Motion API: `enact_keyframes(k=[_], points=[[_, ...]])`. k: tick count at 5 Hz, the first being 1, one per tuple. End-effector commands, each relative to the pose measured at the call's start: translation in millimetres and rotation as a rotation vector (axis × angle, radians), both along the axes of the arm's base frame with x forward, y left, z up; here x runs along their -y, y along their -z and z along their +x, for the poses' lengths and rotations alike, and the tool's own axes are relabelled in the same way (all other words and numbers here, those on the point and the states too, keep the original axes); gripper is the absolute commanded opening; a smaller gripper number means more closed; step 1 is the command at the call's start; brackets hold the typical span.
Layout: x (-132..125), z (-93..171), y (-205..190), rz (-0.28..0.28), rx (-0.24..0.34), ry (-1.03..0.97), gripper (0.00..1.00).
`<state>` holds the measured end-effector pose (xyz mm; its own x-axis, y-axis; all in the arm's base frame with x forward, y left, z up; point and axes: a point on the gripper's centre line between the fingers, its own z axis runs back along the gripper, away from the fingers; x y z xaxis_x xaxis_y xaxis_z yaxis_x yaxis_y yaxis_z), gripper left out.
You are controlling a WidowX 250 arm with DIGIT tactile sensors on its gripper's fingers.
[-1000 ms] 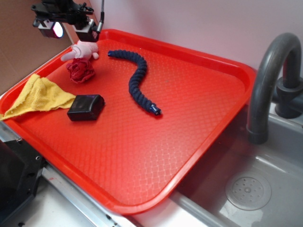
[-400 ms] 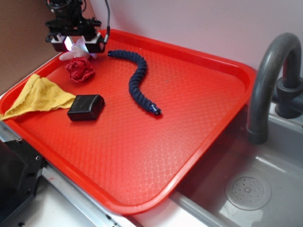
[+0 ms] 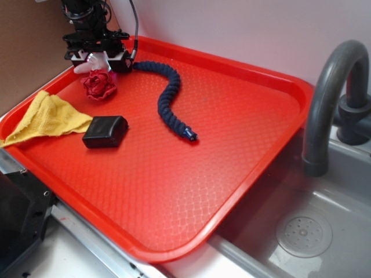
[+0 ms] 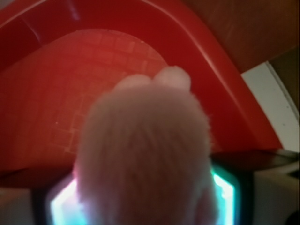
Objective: Grab the pink bunny.
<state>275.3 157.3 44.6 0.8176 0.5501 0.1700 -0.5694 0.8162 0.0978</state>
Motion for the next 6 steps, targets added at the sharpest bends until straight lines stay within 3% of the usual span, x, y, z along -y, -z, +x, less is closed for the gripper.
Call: enact_keyframes(k=[1,2,3,4,5,6], points=[[14.5,-13.6,-50.4,0.091,0.076,0.045,0.0],[46.1,-18.3,-99.3,0.152,0.204,0.02,0.0],[83.0,-26.5,-149.8,0.129,0.203,0.075,0.0],[119.3,-49.9,-205.7,-0.075,0.166,0.154,0.0],[130.2,-65.7,-235.5,-0.217,0.163,0.172,0.0],[135.7,-70.1,-237.3,-0.267,0.147,0.189,0.0]])
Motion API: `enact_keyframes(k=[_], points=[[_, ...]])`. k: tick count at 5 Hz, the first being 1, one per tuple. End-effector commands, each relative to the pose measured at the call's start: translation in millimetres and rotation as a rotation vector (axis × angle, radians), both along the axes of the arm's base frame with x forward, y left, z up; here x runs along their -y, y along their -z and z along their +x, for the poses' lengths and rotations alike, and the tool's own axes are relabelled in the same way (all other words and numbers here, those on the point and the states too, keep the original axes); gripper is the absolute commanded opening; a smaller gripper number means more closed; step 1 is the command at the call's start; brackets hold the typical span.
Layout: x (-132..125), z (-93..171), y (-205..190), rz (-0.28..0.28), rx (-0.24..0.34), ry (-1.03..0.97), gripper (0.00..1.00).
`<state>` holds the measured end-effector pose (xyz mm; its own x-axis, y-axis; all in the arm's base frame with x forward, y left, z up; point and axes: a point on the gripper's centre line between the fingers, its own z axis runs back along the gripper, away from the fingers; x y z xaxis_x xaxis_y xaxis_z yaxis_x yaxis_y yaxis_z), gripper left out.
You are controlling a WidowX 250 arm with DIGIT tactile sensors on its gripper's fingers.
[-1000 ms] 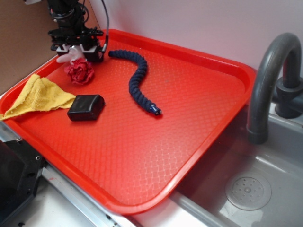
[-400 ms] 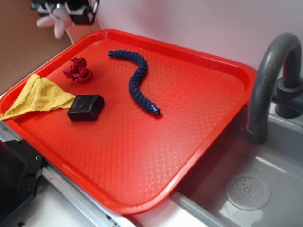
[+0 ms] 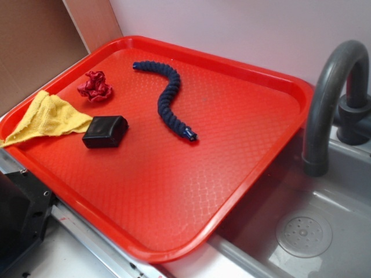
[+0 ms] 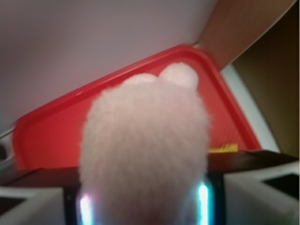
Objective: Grab the pink bunny.
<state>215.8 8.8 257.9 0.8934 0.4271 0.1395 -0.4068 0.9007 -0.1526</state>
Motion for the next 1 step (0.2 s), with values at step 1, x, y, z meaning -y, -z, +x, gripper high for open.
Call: enact_keyframes(k=[1], points=[[-11.6,-12.1,-21.0,-0.035,-0.002,0.073,0.0]])
